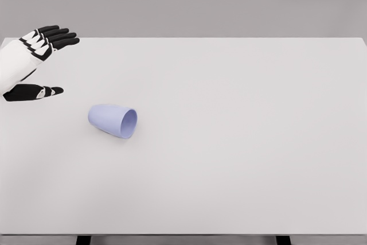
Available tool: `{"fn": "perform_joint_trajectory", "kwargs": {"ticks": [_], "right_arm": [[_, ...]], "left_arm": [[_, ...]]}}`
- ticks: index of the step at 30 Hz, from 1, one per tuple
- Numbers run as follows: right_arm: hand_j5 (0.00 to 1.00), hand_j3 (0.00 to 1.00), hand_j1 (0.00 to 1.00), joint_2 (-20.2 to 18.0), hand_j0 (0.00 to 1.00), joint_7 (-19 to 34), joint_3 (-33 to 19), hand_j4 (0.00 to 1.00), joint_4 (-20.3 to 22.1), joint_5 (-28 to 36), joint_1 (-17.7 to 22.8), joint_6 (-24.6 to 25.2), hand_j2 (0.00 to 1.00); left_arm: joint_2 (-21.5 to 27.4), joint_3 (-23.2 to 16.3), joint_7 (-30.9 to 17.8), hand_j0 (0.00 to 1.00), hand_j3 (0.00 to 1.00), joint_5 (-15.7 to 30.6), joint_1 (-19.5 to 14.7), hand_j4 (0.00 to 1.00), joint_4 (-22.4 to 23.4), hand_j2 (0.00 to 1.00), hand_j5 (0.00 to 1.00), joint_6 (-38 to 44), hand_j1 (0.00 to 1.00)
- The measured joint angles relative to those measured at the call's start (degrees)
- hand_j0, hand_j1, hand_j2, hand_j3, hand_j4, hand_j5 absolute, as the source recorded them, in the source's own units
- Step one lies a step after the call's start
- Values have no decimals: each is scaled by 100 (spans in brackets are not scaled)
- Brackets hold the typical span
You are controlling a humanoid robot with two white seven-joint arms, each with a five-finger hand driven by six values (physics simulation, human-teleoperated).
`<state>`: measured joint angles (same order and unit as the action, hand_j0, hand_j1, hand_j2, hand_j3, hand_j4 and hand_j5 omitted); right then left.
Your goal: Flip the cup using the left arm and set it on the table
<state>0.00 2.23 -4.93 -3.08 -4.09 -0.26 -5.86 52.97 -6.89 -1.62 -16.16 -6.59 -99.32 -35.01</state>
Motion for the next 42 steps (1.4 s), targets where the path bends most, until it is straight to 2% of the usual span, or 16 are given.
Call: {"fn": "perform_joint_trajectory", "kwargs": {"ticks": [15, 18, 25, 30, 33, 36, 39, 42], "right_arm": [[100, 100, 100, 0, 100, -4, 0, 100, -10, 4, 0, 6, 100], [100, 100, 100, 0, 100, -4, 0, 100, -10, 4, 0, 6, 100], [100, 100, 100, 0, 100, -4, 1, 100, -9, 4, 0, 6, 100], [100, 100, 100, 0, 100, -4, 1, 100, -10, 4, 0, 6, 100], [100, 100, 100, 0, 100, -4, 1, 100, -10, 4, 0, 6, 100], [100, 100, 100, 0, 100, -4, 1, 100, -9, 5, 0, 6, 100], [100, 100, 100, 0, 100, -4, 1, 100, -9, 4, 0, 6, 100], [100, 100, 100, 0, 100, -4, 1, 100, -10, 4, 0, 6, 100]], "left_arm": [[104, -96, 0, 100, 100, 9, 79, 100, -181, 100, 100, 0, 100], [199, -112, -1, 100, 100, 40, 343, 100, -293, 100, 100, 0, 100], [328, -178, 30, 100, 100, 201, 580, 100, -377, 100, 100, 0, 100], [721, -634, 56, 100, 100, 1023, 571, 100, -384, 100, 100, 0, 100], [832, -915, 60, 100, 100, 1327, 484, 100, -386, 100, 100, 0, 100], [881, -1183, 59, 100, 100, 1460, 282, 100, -389, 100, 100, 0, 100], [874, -1602, 51, 100, 100, 1512, -131, 100, -392, 100, 100, 53, 100], [833, -1976, 35, 100, 100, 1521, -211, 100, -393, 100, 100, 224, 100]]}}
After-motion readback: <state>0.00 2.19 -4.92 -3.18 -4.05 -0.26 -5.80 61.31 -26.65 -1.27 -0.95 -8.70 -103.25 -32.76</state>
